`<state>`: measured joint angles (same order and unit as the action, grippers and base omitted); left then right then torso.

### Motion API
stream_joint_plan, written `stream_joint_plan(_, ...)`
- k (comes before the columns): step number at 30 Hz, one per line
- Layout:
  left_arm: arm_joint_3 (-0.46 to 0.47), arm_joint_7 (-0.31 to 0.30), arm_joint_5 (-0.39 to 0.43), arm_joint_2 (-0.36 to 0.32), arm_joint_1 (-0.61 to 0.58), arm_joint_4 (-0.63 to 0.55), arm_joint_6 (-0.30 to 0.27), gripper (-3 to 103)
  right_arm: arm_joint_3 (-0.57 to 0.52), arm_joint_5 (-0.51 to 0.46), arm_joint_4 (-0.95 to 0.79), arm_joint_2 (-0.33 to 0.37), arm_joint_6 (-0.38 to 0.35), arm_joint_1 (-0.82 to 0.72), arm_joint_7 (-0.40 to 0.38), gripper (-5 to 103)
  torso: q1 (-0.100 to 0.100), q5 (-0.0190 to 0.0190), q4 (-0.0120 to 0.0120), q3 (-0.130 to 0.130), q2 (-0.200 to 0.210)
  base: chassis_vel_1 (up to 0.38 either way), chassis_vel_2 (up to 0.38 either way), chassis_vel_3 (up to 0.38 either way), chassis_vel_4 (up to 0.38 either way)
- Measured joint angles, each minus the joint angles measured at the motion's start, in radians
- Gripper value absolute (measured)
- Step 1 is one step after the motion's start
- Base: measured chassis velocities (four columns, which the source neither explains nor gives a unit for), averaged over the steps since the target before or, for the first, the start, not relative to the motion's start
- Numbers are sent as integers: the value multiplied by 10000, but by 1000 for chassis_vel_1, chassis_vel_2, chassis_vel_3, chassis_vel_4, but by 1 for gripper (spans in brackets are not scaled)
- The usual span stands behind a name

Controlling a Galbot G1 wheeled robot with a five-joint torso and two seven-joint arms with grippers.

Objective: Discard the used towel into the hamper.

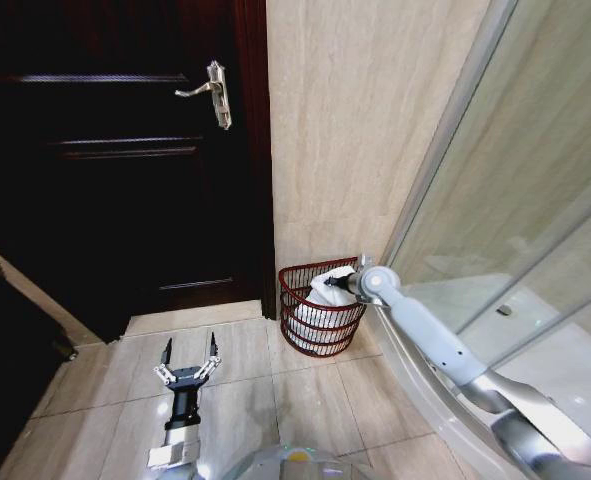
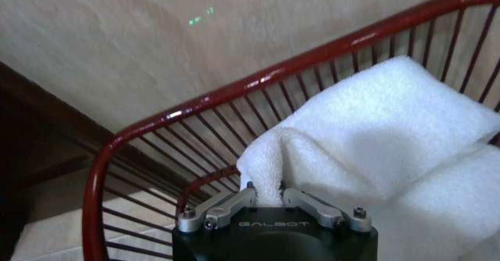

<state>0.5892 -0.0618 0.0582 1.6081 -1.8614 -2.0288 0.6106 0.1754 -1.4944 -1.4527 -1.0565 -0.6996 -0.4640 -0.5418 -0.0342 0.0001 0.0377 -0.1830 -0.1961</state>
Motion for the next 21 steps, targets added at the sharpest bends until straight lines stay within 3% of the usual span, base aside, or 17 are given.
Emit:
stream_joint_plan(8,-64,22,-113,0,40,-50,-40,100,26,760,634,-420,45,31,169,-1,0,0,0,0,0,0,0,0,0)
stream_joint_plan(10,-57,22,-113,0,24,-49,-34,100,18,860,602,-407,91,35,167,4,0,0,0,0,-1,0,0,0,0)
stream_joint_plan(14,-33,22,-110,0,23,-2,-23,100,-267,905,151,-313,345,-39,148,25,0,-3,1,0,-1,0,0,0,0)
stream_joint_plan(16,-34,22,-110,0,31,3,-25,100,-339,899,63,-301,426,-83,170,25,0,-3,0,0,-1,0,0,0,0)
stream_joint_plan(21,-146,20,-73,-1,85,-104,-315,100,-1008,1151,-794,-170,1134,-595,274,47,0,0,0,0,-1,0,0,0,0)
